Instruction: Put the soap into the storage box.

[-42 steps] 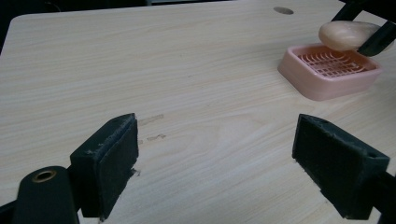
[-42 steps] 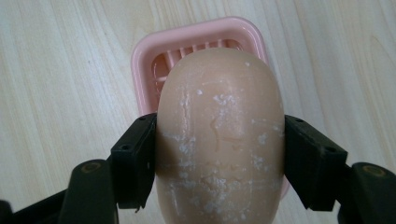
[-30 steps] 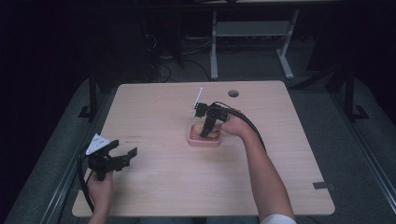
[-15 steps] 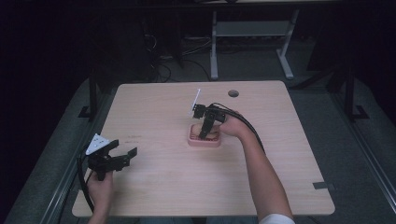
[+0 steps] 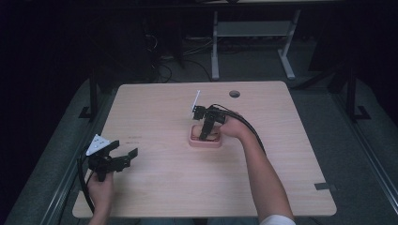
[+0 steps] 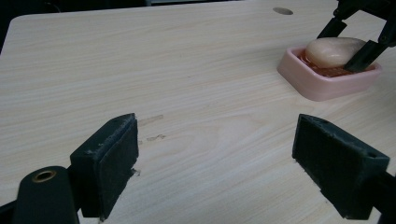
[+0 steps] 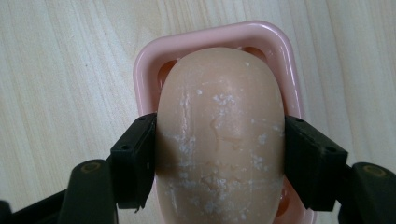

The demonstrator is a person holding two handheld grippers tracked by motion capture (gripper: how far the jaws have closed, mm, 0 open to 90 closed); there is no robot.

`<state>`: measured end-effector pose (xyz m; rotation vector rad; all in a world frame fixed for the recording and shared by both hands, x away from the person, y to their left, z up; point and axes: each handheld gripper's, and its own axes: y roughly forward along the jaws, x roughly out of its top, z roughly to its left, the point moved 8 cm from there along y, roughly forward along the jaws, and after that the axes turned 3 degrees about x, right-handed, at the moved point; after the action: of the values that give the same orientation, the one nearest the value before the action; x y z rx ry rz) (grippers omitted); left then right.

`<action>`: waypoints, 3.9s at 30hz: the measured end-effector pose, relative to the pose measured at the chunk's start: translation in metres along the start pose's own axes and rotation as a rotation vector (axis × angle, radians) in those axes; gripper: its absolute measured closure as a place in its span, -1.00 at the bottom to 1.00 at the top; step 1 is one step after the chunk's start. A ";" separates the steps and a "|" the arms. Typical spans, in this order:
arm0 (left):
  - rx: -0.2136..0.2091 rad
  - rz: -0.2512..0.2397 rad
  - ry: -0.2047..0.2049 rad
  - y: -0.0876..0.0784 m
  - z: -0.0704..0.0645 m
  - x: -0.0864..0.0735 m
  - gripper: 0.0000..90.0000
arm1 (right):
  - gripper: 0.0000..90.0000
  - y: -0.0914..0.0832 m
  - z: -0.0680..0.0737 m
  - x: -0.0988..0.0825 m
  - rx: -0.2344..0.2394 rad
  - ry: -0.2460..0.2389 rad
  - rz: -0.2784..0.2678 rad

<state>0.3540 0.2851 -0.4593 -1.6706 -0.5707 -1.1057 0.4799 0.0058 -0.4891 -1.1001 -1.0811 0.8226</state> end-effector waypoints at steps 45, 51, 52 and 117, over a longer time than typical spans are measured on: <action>-0.005 0.005 -0.003 0.004 -0.001 0.001 -0.68 | -0.38 -0.016 -0.001 -0.005 0.027 0.036 -0.068; -0.004 0.013 0.006 0.005 -0.002 0.000 -0.68 | -0.40 -0.020 -0.002 -0.012 0.023 0.052 -0.080; -0.005 0.012 0.006 0.005 -0.002 0.000 -0.68 | -0.41 -0.022 -0.003 -0.014 0.023 0.060 -0.084; -0.009 0.008 0.007 0.004 -0.004 0.000 -0.68 | -0.45 -0.049 0.004 -0.083 -0.018 0.156 -0.159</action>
<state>0.3555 0.2803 -0.4604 -1.6747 -0.5546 -1.1097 0.4521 -0.0825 -0.4635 -1.0605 -1.0312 0.5927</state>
